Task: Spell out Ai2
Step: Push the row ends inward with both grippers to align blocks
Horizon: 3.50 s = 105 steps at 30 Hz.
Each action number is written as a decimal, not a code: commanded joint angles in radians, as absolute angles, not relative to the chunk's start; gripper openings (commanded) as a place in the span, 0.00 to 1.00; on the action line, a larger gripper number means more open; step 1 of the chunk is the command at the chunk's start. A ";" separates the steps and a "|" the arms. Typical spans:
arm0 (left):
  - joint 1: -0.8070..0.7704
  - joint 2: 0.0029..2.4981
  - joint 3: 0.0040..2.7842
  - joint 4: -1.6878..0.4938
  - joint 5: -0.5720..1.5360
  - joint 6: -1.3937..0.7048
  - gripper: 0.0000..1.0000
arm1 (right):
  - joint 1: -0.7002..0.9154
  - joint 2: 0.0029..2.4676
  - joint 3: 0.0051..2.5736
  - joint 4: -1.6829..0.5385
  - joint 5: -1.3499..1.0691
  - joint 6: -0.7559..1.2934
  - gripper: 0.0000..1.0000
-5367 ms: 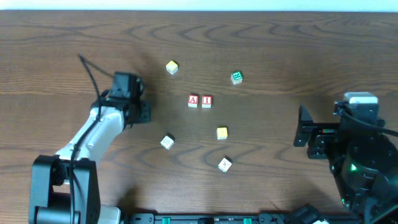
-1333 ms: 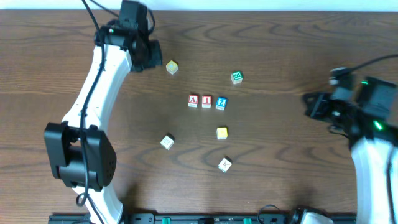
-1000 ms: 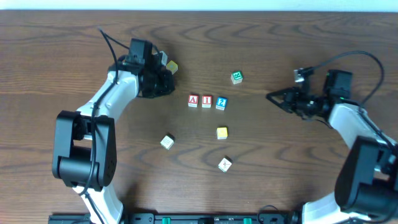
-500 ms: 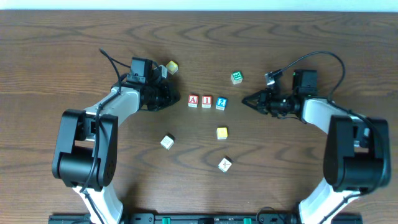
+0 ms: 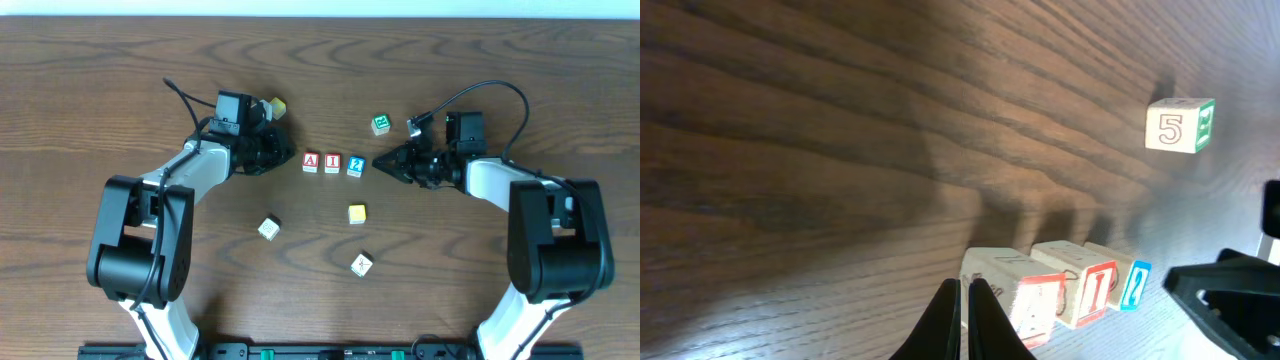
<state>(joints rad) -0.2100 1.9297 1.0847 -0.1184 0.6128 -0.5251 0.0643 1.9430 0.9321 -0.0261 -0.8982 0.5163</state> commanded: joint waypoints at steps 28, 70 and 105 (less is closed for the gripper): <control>-0.260 1.970 1.082 -0.084 0.583 -0.606 0.06 | 0.127 1.983 0.936 0.038 -0.860 0.598 0.01; -0.294 1.996 1.082 -0.069 0.566 -0.679 0.06 | 0.167 2.009 0.937 0.065 -0.812 0.659 0.01; -0.321 1.996 1.082 -0.092 0.557 -0.704 0.06 | 0.183 2.009 0.964 0.113 -0.807 0.658 0.01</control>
<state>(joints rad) -0.3099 1.9846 1.0847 -0.0872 0.5640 -0.7033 0.1749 1.9961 0.9470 0.1158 -0.8047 0.6479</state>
